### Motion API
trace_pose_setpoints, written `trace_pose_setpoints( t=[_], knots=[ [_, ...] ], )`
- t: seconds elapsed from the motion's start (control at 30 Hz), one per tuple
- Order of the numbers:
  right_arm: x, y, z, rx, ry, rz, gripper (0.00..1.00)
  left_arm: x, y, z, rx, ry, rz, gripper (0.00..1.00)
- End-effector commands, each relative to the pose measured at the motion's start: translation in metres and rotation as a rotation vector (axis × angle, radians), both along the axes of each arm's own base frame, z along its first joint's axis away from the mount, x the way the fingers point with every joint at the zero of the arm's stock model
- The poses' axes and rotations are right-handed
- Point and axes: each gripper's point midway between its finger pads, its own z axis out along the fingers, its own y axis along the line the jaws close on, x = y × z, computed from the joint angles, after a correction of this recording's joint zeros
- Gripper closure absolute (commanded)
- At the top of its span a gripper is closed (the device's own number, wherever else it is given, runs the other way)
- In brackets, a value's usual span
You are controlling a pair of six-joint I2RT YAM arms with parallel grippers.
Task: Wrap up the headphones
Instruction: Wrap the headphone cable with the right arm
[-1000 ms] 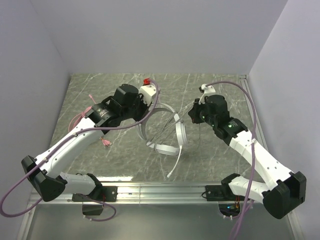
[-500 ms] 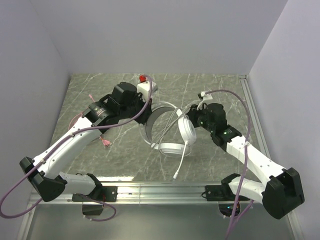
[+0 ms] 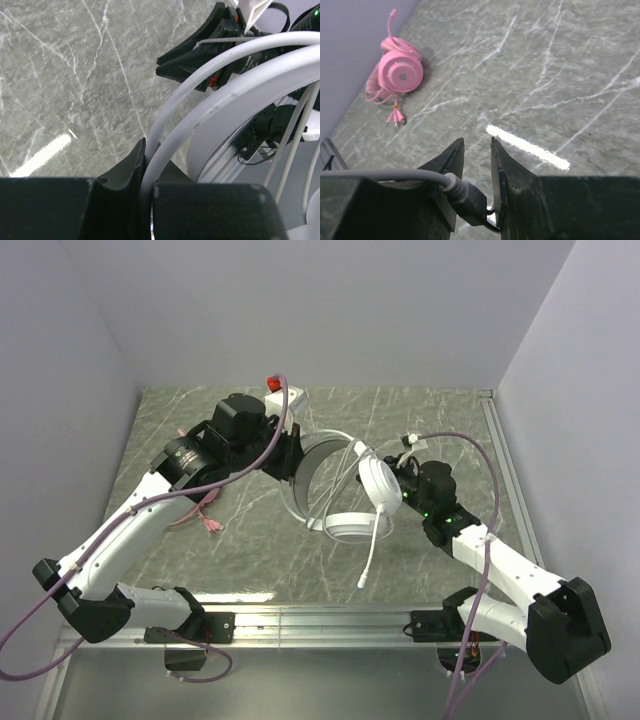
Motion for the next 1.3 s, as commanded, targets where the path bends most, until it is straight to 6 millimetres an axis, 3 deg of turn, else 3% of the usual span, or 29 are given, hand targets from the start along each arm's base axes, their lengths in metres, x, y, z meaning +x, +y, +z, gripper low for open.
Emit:
trace_pose_setpoints(
  t=[0.0, 0.17, 0.4, 0.57, 0.7, 0.97, 1.03, 1.1, 1.17, 1.27],
  knots=[
    [0.004, 0.003, 0.017, 0.069, -0.06, 0.002, 0.65, -0.001, -0.014, 0.055, -0.177, -0.04, 0.011, 1.0],
    [0.004, 0.003, 0.007, 0.102, -0.044, -0.013, 0.59, 0.003, -0.015, 0.059, -0.204, -0.02, 0.041, 1.0],
    [0.01, -0.002, 0.01, 0.134, -0.084, -0.061, 0.55, 0.004, -0.02, 0.055, -0.191, 0.014, 0.038, 1.0],
    [0.018, -0.008, 0.011, 0.161, -0.094, -0.118, 0.55, 0.009, -0.02, 0.052, -0.185, 0.023, 0.065, 1.0],
    [0.02, -0.014, -0.003, 0.17, -0.059, -0.173, 0.62, 0.014, -0.02, 0.054, -0.196, 0.028, 0.098, 1.0],
    [0.02, -0.012, -0.019, 0.192, -0.021, -0.181, 0.64, 0.019, -0.026, 0.066, -0.253, 0.038, 0.124, 1.0],
    [0.02, -0.01, -0.021, 0.195, -0.013, -0.175, 0.68, 0.022, -0.028, 0.066, -0.262, 0.037, 0.127, 1.0],
    [0.02, -0.005, -0.019, 0.197, -0.008, -0.154, 0.91, 0.024, -0.031, 0.067, -0.276, 0.042, 0.127, 1.0],
    [0.018, 0.002, -0.021, 0.195, 0.003, -0.128, 0.97, 0.027, -0.034, 0.064, -0.286, 0.056, 0.14, 1.0],
    [0.012, 0.012, -0.024, 0.207, 0.033, -0.091, 0.98, 0.037, -0.035, 0.059, -0.318, 0.071, 0.207, 1.0]
  ],
)
